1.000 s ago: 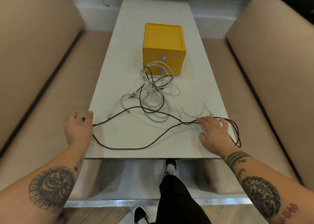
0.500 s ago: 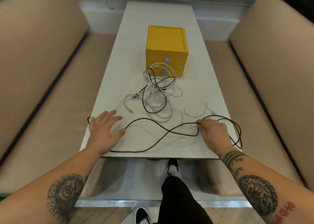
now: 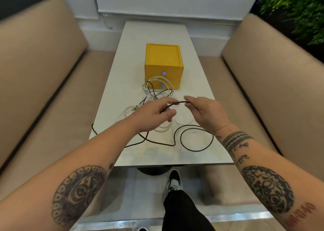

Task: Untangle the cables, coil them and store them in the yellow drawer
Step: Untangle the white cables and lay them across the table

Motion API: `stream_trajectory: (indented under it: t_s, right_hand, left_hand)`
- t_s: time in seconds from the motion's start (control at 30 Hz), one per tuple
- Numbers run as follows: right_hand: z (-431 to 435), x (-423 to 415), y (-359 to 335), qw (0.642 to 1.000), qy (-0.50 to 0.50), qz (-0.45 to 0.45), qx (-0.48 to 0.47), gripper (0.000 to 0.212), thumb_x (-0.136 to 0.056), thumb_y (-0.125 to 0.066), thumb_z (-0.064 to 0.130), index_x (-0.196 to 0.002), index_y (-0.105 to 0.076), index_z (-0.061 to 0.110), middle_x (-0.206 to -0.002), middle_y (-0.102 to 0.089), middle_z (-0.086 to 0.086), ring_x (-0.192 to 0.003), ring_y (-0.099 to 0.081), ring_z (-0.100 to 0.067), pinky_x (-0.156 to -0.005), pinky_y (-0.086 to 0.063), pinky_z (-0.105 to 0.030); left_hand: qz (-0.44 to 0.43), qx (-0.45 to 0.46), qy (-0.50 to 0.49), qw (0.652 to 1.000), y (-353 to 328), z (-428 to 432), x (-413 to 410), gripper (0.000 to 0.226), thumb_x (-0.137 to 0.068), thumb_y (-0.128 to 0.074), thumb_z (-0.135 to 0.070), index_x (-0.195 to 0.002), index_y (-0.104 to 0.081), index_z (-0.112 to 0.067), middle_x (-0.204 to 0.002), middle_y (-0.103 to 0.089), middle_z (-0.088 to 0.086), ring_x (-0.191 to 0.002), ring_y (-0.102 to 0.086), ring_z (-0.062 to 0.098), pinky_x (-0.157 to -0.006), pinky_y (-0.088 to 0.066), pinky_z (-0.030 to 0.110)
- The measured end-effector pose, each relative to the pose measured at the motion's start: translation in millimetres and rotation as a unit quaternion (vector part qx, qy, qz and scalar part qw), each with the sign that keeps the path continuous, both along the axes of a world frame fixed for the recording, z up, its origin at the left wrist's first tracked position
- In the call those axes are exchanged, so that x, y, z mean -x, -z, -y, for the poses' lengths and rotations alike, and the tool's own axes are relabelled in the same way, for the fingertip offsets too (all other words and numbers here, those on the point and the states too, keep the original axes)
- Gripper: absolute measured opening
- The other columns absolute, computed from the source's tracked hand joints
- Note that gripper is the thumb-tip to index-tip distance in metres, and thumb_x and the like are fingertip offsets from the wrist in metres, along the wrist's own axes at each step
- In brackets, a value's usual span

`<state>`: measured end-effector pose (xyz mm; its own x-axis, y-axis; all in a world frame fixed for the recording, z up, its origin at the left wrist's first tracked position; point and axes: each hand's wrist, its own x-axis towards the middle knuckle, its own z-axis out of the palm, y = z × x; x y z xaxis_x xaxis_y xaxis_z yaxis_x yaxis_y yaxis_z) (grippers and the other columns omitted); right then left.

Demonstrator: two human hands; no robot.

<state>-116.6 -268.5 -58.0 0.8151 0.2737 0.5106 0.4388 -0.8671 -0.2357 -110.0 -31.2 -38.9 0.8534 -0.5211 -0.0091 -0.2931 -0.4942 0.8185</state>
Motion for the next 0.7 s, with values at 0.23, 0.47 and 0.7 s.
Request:
stream_trajectory:
  t_s: [0.23,0.47,0.7]
  right_hand:
    - [4,16,6,0.934,0.140,-0.251,-0.212,0.021,-0.097,-0.061,0.036,-0.105,-0.072,0.021,-0.070,-0.068,0.002,-0.062,-0.061,-0.015,-0.066,-0.051,-0.031]
    - [90,58,45,0.789,0.346,-0.312,-0.401,0.037,-0.089,-0.070,0.044,-0.093,-0.074,0.007,-0.074,-0.060,-0.003,-0.066,-0.051,-0.018,-0.066,-0.041,-0.032]
    - [206,81,73,0.677,0.596,-0.315,-0.295,0.064,-0.102,-0.035,0.048,-0.124,-0.058,-0.008,-0.116,-0.064,-0.027,-0.102,-0.062,-0.037,-0.088,-0.049,-0.038]
  left_hand:
    - [-0.200,0.372,-0.153,0.894,-30,-26,-9,0.025,-0.107,-0.037,-0.017,-0.090,-0.055,-0.014,-0.052,-0.029,-0.007,-0.041,-0.021,0.008,-0.042,-0.013,0.017]
    - [-0.183,0.579,-0.400,0.687,-28,-107,-36,0.029,-0.105,-0.039,-0.029,-0.080,-0.052,-0.021,-0.053,-0.023,-0.008,-0.043,-0.013,0.009,-0.041,-0.006,0.022]
    - [-0.103,0.469,-0.636,0.604,-7,-165,-46,0.020,-0.100,-0.040,-0.027,-0.099,-0.059,-0.022,-0.061,-0.037,-0.010,-0.046,-0.032,0.008,-0.047,-0.029,0.021]
